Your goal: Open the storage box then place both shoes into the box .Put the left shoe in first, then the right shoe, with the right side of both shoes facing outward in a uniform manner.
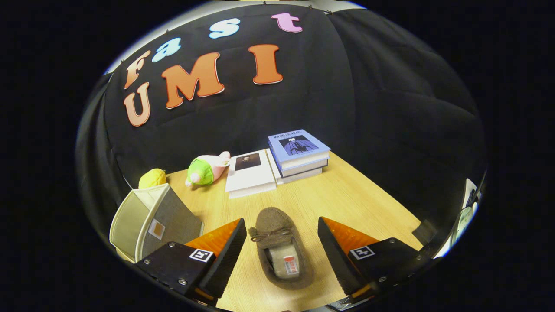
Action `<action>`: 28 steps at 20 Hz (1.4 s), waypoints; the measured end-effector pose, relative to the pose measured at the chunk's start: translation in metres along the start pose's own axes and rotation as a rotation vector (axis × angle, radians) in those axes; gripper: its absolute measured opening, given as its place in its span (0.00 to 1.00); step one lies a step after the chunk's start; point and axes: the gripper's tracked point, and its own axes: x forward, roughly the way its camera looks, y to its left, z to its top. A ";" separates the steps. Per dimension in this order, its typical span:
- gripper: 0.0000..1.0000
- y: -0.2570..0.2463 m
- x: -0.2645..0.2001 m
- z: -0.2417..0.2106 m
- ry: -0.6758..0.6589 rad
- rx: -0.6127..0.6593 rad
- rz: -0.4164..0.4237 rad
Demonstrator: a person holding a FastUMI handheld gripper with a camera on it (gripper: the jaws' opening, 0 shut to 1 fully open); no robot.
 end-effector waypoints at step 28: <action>0.01 -0.016 0.047 -0.051 0.151 0.127 -0.054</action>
